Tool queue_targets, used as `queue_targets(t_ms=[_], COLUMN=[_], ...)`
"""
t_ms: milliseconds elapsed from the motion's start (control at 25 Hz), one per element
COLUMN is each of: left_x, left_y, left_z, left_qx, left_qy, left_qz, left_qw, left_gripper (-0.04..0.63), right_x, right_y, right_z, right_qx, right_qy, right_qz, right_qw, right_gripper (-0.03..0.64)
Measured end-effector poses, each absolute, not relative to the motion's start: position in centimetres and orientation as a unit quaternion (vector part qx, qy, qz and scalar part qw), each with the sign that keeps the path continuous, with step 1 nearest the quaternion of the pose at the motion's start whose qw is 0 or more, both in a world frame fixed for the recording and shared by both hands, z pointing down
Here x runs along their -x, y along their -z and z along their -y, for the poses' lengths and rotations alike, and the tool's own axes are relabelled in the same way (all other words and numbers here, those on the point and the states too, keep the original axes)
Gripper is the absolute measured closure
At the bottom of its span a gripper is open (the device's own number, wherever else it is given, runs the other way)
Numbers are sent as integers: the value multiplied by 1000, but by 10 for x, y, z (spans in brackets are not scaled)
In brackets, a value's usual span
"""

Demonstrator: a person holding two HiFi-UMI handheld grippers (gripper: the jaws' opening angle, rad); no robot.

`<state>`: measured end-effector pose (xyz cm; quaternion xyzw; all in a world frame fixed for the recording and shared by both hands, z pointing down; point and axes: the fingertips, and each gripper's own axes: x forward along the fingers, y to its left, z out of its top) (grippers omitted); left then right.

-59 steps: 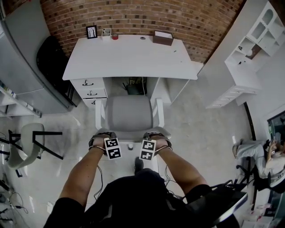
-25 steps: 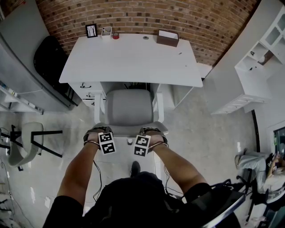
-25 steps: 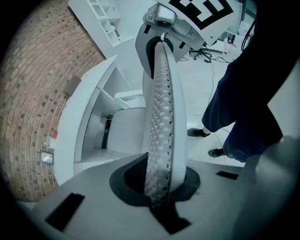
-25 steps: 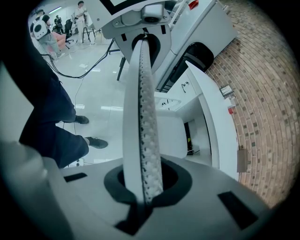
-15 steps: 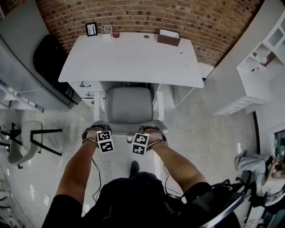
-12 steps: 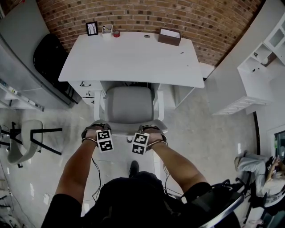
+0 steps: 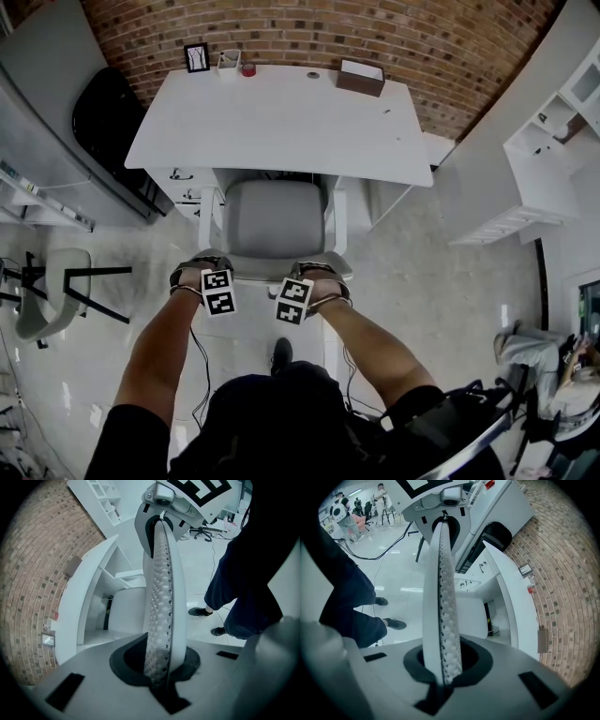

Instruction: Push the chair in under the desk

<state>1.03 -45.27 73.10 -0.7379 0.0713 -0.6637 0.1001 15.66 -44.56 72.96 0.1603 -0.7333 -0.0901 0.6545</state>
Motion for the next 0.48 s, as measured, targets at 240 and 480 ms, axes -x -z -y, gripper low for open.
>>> queue_targets(t_ms=[240, 480], left_x=[-7, -8], left_y=[-733, -729], left_z=[452, 461], left_qx=[739, 743], left_qy=[662, 656], left_qz=[-68, -88], left_qw=[101, 98], left_gripper=[557, 524], right_x=[-154, -152], right_y=[-730, -724], right_z=[445, 450], right_qx=[-162, -181], right_qy=[88, 93], right_qz=[732, 745], right_qw=[655, 636], right_gripper=[586, 555])
